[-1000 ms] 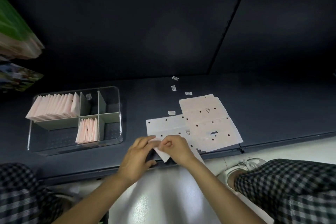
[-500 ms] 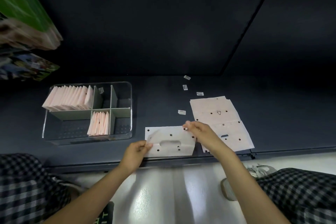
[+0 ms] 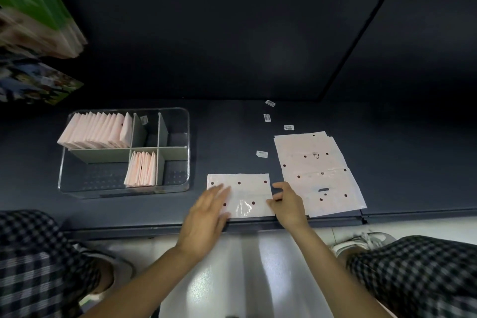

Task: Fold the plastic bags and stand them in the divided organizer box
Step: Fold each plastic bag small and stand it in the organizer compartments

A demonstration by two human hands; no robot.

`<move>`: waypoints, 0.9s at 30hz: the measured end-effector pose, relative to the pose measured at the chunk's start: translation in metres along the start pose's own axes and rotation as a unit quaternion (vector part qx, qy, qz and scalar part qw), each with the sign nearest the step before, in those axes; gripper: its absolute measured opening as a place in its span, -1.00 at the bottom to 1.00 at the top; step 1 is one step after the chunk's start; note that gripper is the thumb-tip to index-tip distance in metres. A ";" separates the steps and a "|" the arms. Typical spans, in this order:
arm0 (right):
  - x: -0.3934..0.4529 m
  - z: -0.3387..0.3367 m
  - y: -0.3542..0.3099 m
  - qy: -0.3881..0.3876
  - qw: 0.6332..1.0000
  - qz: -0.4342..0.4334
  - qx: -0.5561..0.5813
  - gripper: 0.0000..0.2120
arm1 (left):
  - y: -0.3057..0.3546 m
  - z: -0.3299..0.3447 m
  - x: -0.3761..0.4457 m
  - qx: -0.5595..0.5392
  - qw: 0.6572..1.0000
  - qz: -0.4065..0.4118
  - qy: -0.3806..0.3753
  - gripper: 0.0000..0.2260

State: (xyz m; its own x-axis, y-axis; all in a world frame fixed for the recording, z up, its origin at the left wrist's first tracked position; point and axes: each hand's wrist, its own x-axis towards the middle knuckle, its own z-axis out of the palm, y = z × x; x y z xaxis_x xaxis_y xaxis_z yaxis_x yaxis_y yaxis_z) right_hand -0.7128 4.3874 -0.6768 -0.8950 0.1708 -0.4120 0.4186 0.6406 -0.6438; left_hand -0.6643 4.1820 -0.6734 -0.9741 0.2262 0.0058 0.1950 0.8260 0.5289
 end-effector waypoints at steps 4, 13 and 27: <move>-0.001 0.007 0.000 0.025 0.999 -0.014 -0.019 -0.71 | 0.004 0.013 -0.019 0.141 0.981 0.106 -0.082 -0.38; -0.007 0.010 -0.002 0.070 0.993 -0.061 -0.070 -0.74 | -0.019 0.014 -0.024 0.268 0.949 0.113 -0.126 -0.21; -0.034 0.021 0.041 -0.016 0.810 -0.402 -0.428 -0.47 | -0.046 0.017 -0.013 0.198 0.955 0.089 -0.201 -0.36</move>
State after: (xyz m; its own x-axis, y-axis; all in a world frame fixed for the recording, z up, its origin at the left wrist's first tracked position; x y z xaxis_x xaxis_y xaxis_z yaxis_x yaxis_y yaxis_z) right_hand -0.6620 4.3921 -0.7026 -0.8154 -0.5690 -0.1066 -0.5687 0.8218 -0.0359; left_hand -0.6589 4.1501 -0.7122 -0.8137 0.4959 -0.3031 0.4595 0.8683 0.1869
